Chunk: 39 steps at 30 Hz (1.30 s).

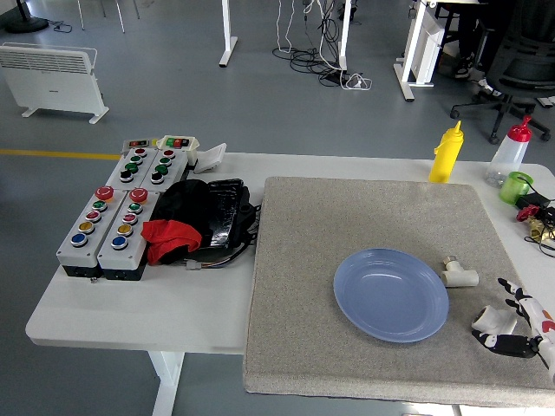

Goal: Pick pipe place plate twice

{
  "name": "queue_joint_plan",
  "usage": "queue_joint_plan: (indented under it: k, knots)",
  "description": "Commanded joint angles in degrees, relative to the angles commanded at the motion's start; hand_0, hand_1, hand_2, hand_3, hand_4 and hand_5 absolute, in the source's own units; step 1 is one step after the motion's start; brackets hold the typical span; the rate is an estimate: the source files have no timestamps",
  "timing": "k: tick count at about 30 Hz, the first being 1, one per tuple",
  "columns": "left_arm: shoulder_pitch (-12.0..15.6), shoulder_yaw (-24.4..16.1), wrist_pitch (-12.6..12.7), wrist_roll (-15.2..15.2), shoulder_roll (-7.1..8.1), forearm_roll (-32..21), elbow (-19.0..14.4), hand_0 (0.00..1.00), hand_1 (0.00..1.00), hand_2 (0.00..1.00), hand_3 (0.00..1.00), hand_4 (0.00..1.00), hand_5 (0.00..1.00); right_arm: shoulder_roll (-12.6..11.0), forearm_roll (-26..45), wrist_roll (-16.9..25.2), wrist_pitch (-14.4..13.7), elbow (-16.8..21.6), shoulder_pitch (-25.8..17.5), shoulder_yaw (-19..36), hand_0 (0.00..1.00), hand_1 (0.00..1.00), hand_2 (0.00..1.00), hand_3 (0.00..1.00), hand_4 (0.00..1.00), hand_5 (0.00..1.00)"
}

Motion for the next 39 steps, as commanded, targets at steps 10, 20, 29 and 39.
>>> queue_joint_plan:
  k: [10, 20, 29, 39]
  knots:
    - [-0.5, 0.4, 0.1, -0.2, 0.08, -0.7, 0.1, 0.729, 0.683, 0.681, 0.726, 0.4, 0.998, -0.1, -3.2, -1.3, -1.1, 0.2, 0.3, 0.0, 0.643, 0.692, 0.741, 0.746, 0.698, 0.156]
    - [-0.8, 0.5, 0.1, -0.3, 0.1, -1.0, 0.1, 0.729, 0.683, 0.68, 0.726, 0.399, 0.998, 0.0, -3.2, -1.3, -1.5, 0.1, 0.7, 0.2, 0.577, 0.654, 0.708, 0.73, 0.667, 0.135]
    - [-1.1, 0.4, 0.1, -0.2, 0.1, -0.8, 0.1, 0.729, 0.683, 0.681, 0.726, 0.401, 0.998, -0.3, -1.5, 0.8, -3.9, 0.9, 0.9, 0.4, 0.449, 0.563, 0.617, 0.673, 0.582, 0.106]
    - [-1.1, 0.4, 0.1, -0.3, 0.12, -0.8, 0.1, 0.729, 0.683, 0.68, 0.725, 0.401, 0.998, -1.2, 0.8, 5.1, -6.0, 3.8, 3.2, -3.4, 0.451, 0.554, 0.581, 0.634, 0.553, 0.104]
